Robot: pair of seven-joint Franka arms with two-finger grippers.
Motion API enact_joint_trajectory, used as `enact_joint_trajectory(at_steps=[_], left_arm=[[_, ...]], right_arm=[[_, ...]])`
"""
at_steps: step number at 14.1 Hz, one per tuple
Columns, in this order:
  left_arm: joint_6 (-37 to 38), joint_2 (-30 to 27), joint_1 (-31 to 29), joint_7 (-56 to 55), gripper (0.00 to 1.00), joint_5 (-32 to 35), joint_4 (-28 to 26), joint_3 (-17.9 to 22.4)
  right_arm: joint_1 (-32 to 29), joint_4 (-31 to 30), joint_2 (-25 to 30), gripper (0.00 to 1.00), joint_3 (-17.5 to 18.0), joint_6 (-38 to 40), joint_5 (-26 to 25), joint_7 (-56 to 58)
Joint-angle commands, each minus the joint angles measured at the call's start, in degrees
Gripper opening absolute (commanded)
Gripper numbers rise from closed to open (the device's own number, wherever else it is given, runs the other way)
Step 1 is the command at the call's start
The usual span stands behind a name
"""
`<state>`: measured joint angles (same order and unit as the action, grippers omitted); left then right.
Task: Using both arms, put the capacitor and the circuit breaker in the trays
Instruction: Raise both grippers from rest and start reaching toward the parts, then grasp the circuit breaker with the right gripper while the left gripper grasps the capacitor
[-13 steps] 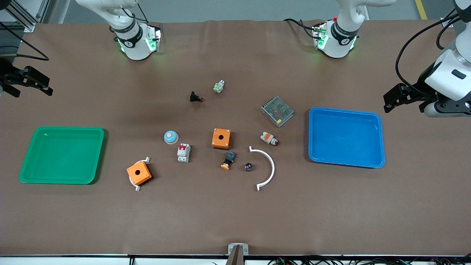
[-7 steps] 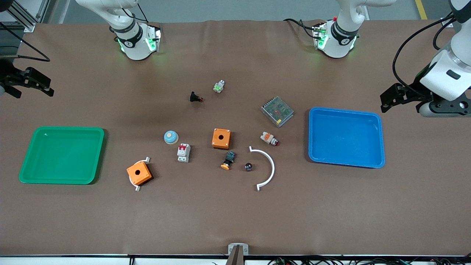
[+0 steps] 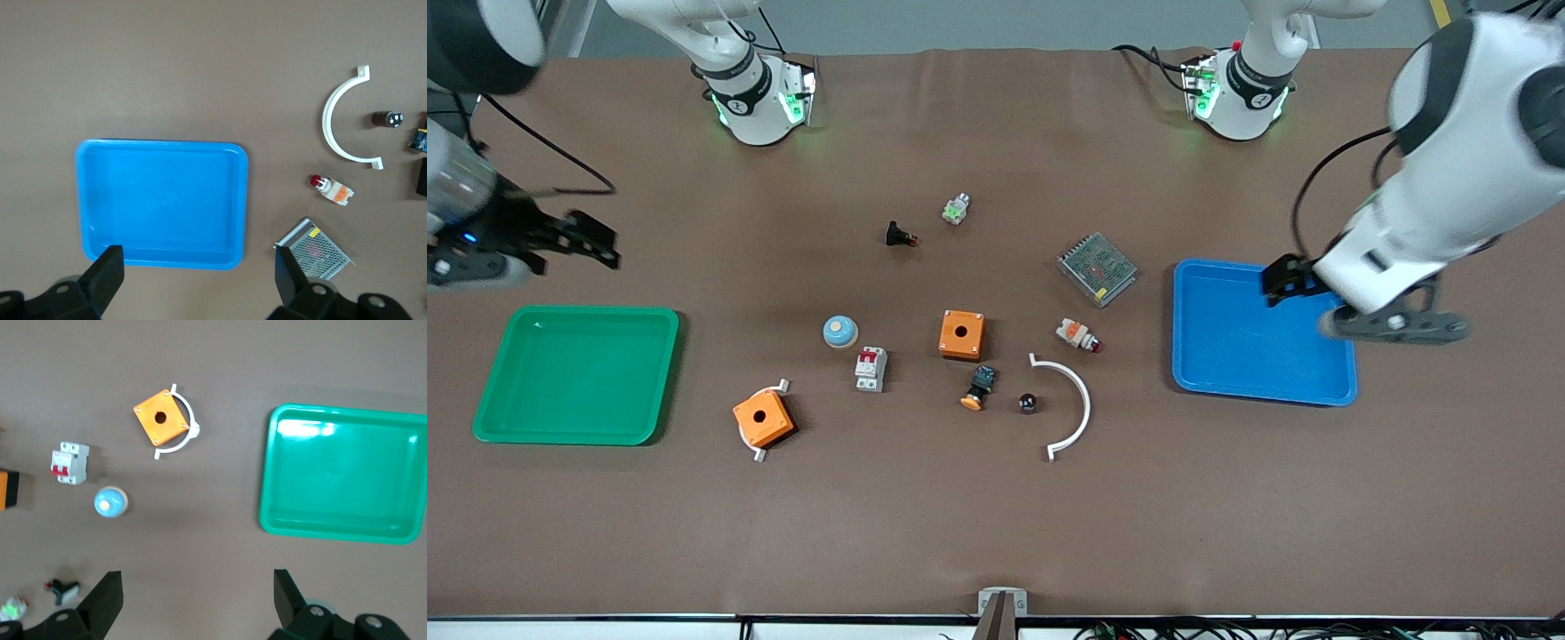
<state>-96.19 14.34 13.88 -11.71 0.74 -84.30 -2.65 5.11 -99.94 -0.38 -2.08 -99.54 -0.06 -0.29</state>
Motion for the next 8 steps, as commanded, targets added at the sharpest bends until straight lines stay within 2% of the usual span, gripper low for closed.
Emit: enact_joint_trajectory(at_steps=[1,5,8], left_arm=[[-2.93,8.22,4.12,-4.36,1.00,-0.48,5.00,-0.16],[-13.11,17.81,11.16,-10.42,1.00,-0.30,6.08,-0.07],[-26.19,24.49,14.33,-14.30,1.00,-0.74,5.99,-0.16]], right_arm=[[4.37,1.24,-3.56,1.00,-0.29,-2.40,0.32,-7.69],[10.52,1.24,-10.15,1.00,-0.29,-8.55,0.33,-16.92],[13.16,1.24,-16.30,0.98,-0.20,-14.88,1.46,-18.61]])
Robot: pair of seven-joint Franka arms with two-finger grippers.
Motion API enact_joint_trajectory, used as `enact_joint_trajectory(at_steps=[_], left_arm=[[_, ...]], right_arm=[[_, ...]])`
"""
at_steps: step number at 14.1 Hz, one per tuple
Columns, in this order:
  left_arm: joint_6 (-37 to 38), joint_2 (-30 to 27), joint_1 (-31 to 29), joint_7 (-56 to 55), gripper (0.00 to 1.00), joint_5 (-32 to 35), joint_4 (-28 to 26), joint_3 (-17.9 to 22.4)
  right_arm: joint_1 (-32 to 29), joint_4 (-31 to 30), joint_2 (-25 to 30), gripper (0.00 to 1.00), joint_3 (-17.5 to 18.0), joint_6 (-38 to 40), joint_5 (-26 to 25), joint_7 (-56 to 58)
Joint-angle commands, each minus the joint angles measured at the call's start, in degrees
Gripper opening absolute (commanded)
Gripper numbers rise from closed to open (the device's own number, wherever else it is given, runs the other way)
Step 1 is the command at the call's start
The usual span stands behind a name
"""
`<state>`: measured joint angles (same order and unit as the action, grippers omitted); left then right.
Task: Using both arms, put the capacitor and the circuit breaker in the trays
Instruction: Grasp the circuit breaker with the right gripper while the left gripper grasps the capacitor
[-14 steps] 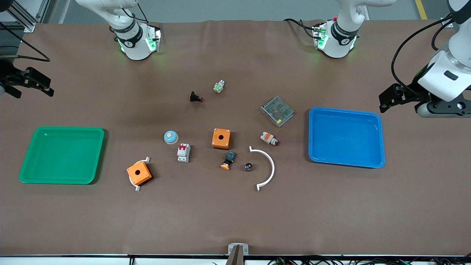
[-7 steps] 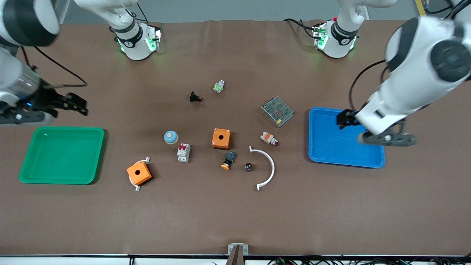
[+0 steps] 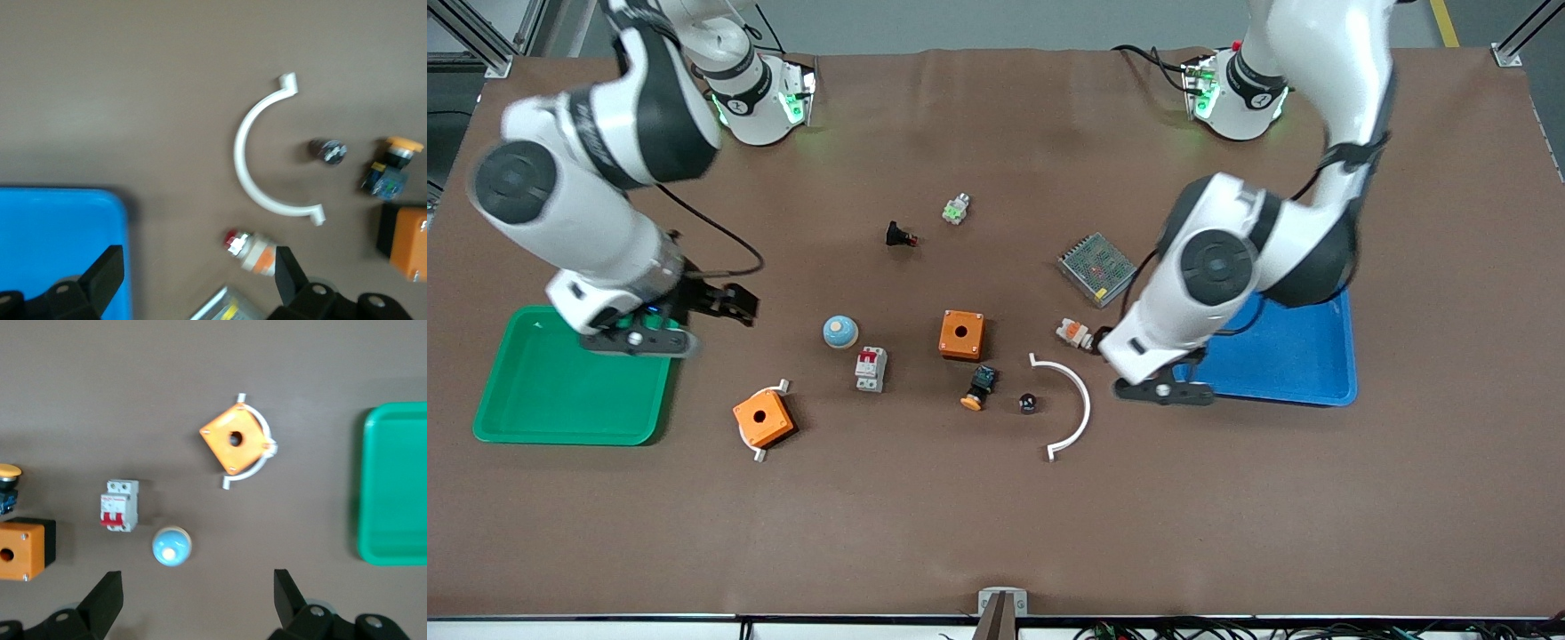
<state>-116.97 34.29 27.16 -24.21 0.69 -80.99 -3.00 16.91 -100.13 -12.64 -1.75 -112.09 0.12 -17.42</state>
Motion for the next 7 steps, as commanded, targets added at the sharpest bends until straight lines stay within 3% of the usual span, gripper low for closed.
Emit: enact_joint_trajectory(at_steps=[1,5,7], left_arm=[[-10.08,6.47,1.66,-2.59,1.00,-0.78,2.60,0.01],[-24.42,13.24,5.35,-7.34,1.00,-1.66,2.68,0.01],[-27.78,15.27,6.50,-8.40,1.00,-1.57,2.77,0.10]], right_arm=[[2.33,1.69,-6.23,0.97,-0.53,-4.34,2.41,-1.57],[4.18,1.69,-12.74,0.92,-0.53,-12.08,5.40,-4.20],[5.06,1.95,-15.82,0.88,-0.45,-14.46,8.13,-4.20]])
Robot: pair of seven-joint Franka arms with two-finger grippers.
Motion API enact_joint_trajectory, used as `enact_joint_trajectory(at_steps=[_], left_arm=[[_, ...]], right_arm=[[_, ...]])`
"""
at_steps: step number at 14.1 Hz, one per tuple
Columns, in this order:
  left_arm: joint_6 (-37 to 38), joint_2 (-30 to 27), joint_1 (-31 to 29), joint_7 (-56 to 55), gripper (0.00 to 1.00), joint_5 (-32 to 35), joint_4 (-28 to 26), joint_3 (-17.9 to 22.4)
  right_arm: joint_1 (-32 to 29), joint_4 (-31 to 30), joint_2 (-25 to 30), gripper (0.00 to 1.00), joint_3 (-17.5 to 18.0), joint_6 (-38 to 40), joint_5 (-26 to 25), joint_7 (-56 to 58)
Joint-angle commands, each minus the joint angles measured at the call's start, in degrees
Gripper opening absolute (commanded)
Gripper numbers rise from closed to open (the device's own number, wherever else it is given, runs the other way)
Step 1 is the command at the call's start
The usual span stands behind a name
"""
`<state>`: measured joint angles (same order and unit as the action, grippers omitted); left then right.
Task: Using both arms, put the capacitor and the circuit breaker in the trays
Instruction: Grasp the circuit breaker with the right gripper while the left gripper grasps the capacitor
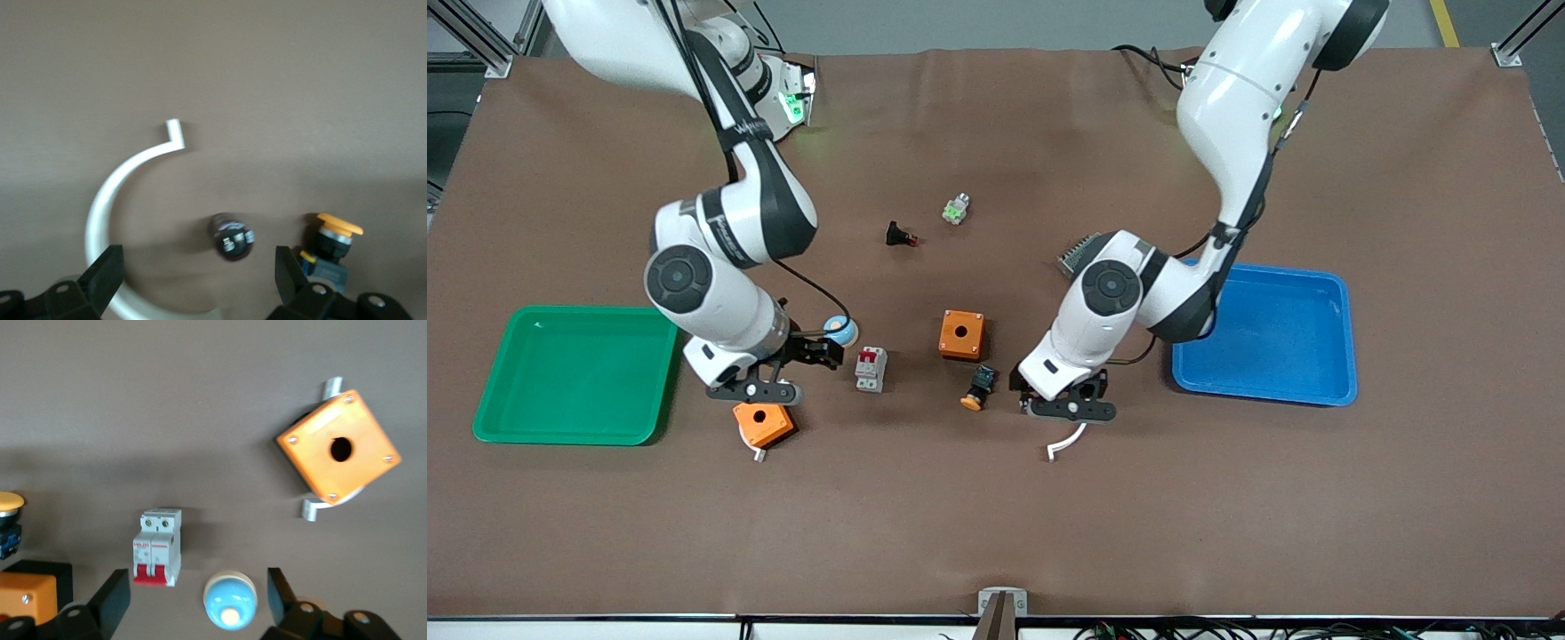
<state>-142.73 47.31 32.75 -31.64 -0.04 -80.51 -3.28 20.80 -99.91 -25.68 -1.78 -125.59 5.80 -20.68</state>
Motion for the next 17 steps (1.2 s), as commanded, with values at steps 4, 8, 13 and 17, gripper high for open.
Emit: enact_joint_trajectory(at_steps=[4,8,13,17], left_arm=[[-5.19,4.64,1.62,-1.06,1.00,-0.92,2.38,0.38],[-5.72,5.08,2.06,-0.97,0.86,-0.84,2.38,0.64],[-6.07,5.17,2.06,-0.97,0.47,-0.84,2.38,0.64],[-6.07,5.17,1.97,-0.97,0.27,-0.84,2.38,0.64]], right_arm=[[2.75,1.91,-6.92,0.85,-0.41,-4.40,4.47,-1.46],[4.51,2.26,-8.85,0.82,-0.50,-6.42,6.07,-1.47],[5.21,2.26,-11.14,0.74,-0.50,-8.01,5.89,-1.29],[4.69,2.09,-11.58,0.39,-0.59,-7.83,5.36,-0.41]])
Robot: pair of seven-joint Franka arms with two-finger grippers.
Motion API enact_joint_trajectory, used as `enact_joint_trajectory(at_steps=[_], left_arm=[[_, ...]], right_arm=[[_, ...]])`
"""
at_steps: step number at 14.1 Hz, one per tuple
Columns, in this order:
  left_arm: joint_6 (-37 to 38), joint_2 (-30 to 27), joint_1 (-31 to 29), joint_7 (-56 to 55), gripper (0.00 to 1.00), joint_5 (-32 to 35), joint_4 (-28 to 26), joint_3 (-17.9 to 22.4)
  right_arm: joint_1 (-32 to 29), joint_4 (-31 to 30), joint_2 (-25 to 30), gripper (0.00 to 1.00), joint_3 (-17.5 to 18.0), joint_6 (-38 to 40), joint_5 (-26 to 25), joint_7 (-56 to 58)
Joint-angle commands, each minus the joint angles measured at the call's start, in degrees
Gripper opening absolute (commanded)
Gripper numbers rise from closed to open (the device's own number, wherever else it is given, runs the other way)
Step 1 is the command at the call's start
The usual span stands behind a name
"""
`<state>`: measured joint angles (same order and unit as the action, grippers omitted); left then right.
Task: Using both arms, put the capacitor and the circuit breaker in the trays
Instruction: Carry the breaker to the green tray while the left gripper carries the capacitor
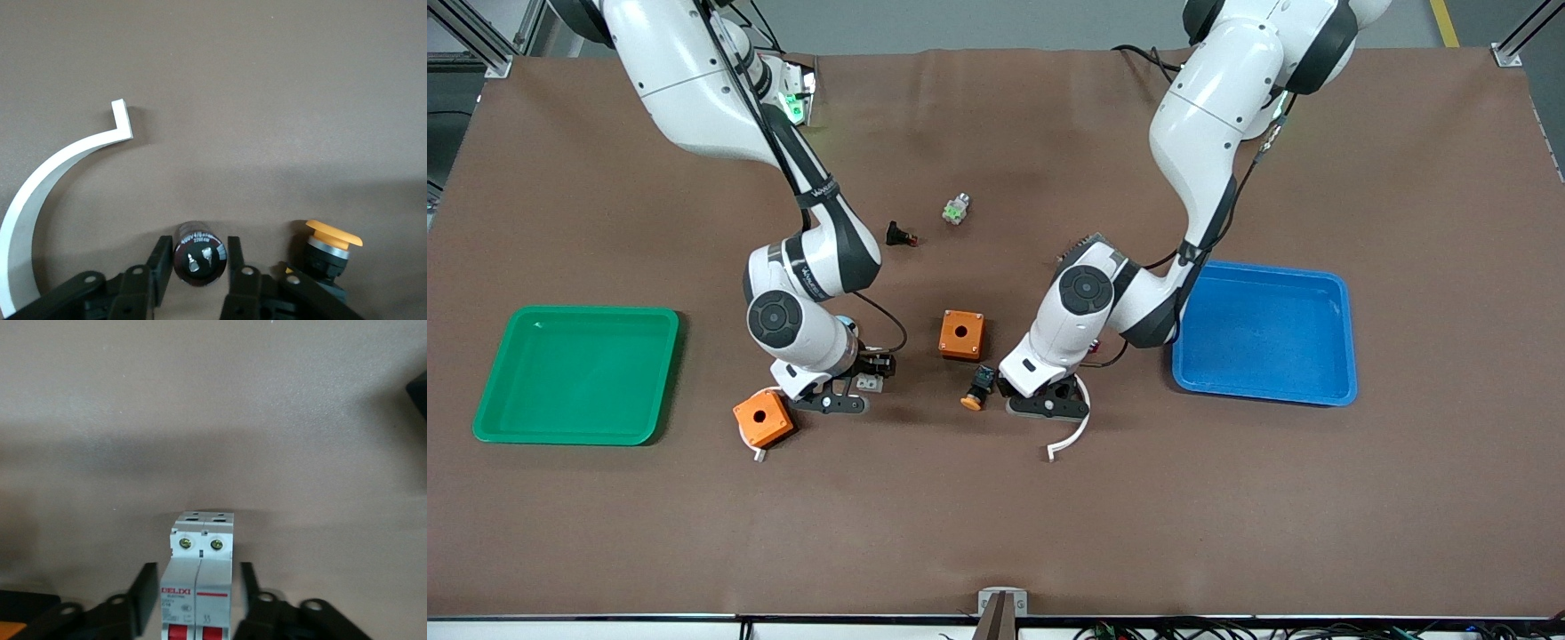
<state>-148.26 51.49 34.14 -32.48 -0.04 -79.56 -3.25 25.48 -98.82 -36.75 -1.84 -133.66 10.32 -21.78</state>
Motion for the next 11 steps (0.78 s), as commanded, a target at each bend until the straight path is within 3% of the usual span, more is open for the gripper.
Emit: enact_joint_trajectory(at_steps=[1,3,7,11], left_arm=[[-0.46,0.54,0.49,-0.39,0.18,-0.92,1.42,0.70],[-0.19,-1.30,-0.03,-2.32,0.13,-0.66,1.33,1.05],[3.22,-8.49,-4.24,-2.33,0.08,-0.31,-1.38,1.84],[15.86,-20.35,-11.35,-1.19,0.03,-0.83,-9.72,1.49]], right_arm=[[0.01,1.08,-0.43,0.25,-0.54,0.68,0.84,0.60],[-0.08,1.43,0.09,0.06,-0.54,0.95,0.93,0.25],[-3.32,2.31,6.41,0.04,-0.80,7.95,0.93,1.48],[-11.66,2.40,13.35,0.03,-0.80,19.64,0.93,15.59]])
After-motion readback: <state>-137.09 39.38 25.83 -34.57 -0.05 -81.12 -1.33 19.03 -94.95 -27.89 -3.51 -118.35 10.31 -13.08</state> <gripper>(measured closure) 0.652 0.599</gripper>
